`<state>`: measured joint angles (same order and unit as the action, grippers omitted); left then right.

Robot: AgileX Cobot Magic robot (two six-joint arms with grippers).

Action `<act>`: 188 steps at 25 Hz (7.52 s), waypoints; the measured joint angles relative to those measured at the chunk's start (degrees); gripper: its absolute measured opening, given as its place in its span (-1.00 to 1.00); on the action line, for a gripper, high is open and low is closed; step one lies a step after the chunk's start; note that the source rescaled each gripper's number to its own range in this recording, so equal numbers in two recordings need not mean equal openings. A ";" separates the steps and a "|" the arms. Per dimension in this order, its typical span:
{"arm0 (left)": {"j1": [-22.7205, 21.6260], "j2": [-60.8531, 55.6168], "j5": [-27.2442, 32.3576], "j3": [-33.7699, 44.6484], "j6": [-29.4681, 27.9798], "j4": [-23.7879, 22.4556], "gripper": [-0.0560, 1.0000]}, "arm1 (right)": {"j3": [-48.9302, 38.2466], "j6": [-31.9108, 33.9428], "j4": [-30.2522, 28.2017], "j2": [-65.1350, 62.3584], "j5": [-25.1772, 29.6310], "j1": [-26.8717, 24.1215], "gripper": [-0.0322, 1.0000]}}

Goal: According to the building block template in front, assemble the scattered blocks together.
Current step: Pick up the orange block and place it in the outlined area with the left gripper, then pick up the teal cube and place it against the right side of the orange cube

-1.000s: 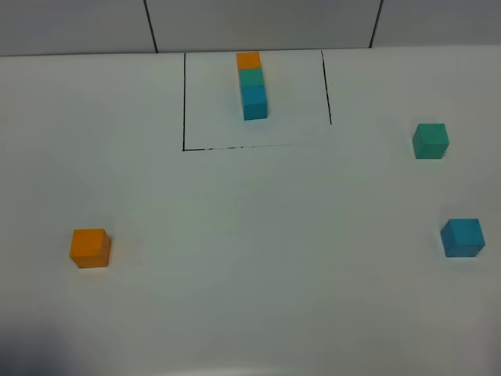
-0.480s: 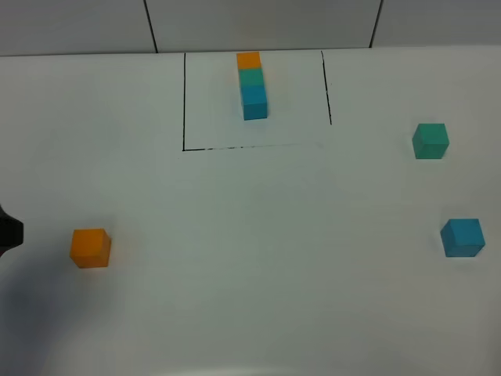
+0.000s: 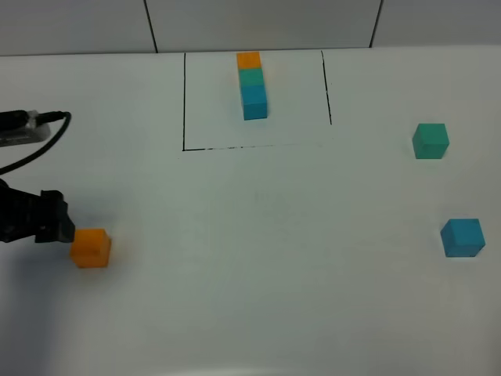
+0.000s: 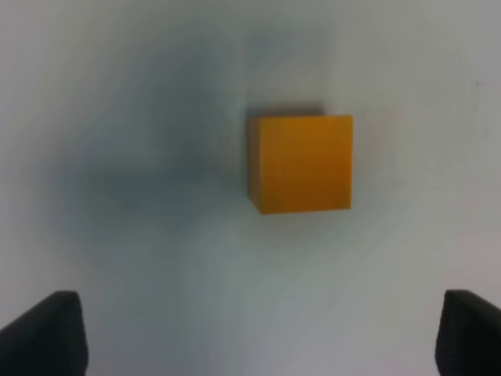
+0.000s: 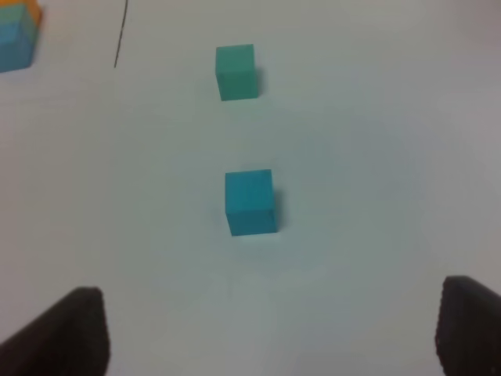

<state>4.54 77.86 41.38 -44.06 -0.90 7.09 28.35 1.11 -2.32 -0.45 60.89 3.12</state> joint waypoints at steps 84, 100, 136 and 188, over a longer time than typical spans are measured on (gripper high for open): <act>34.53 61.91 23.24 -74.08 51.32 -7.09 -0.89 | -0.24 0.00 0.02 0.00 -0.04 0.00 0.43; 34.53 63.73 21.80 -74.10 52.32 -3.94 -0.89 | -0.26 0.00 0.07 0.00 -0.04 0.00 0.43; 29.31 46.87 26.81 -74.10 27.64 -6.73 0.91 | -0.30 0.00 3.21 0.00 -0.17 0.00 0.43; 5.86 -45.28 17.74 -1.84 -5.84 -11.87 0.54 | -0.30 0.00 3.21 0.00 -0.17 0.00 0.43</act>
<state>10.41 32.58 59.12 -45.90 -6.74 -4.77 28.04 1.11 0.89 -0.45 60.72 3.12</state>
